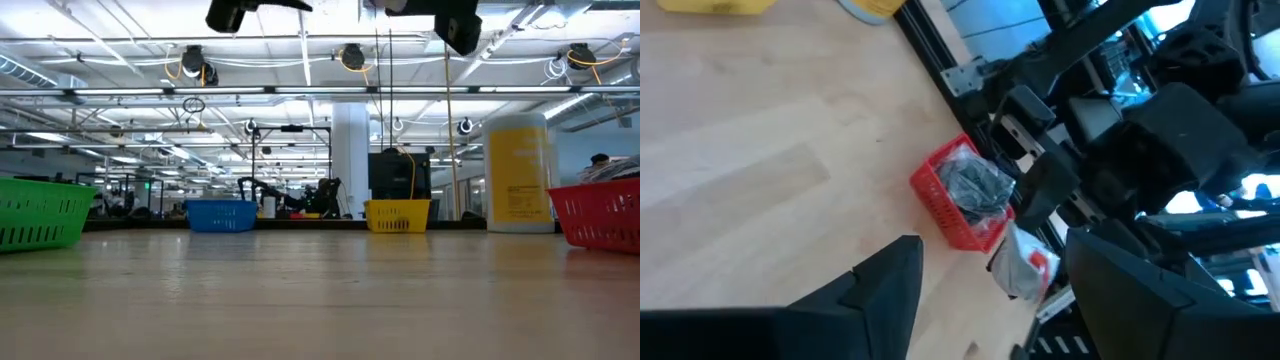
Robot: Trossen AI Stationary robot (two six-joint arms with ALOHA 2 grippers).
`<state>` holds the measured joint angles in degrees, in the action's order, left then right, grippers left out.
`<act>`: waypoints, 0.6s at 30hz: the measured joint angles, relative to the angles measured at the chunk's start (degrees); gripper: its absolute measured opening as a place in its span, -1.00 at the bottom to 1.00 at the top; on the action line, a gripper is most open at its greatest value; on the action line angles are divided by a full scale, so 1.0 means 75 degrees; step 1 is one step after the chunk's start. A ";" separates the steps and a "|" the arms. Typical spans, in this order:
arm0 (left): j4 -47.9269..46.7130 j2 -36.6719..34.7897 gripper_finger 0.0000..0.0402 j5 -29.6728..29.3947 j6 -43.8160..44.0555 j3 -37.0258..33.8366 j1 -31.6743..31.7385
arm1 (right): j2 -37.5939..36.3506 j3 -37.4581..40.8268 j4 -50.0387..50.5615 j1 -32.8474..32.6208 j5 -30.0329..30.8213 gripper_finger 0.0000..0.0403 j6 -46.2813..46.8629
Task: Pick & Place Travel size toiletries
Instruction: Put the toothpaste into the blue basket
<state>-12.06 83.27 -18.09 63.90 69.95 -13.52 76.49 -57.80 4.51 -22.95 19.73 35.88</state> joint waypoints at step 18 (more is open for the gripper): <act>0.0481 0.0001 -0.13 0.0115 -0.0059 0.0000 0.0143 | 0.0006 -0.0006 -0.0789 0.0417 -0.0243 -0.71 -0.0516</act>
<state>-8.45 83.28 -17.23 63.46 69.95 -12.45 76.53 -57.84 -1.41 -19.83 17.91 32.01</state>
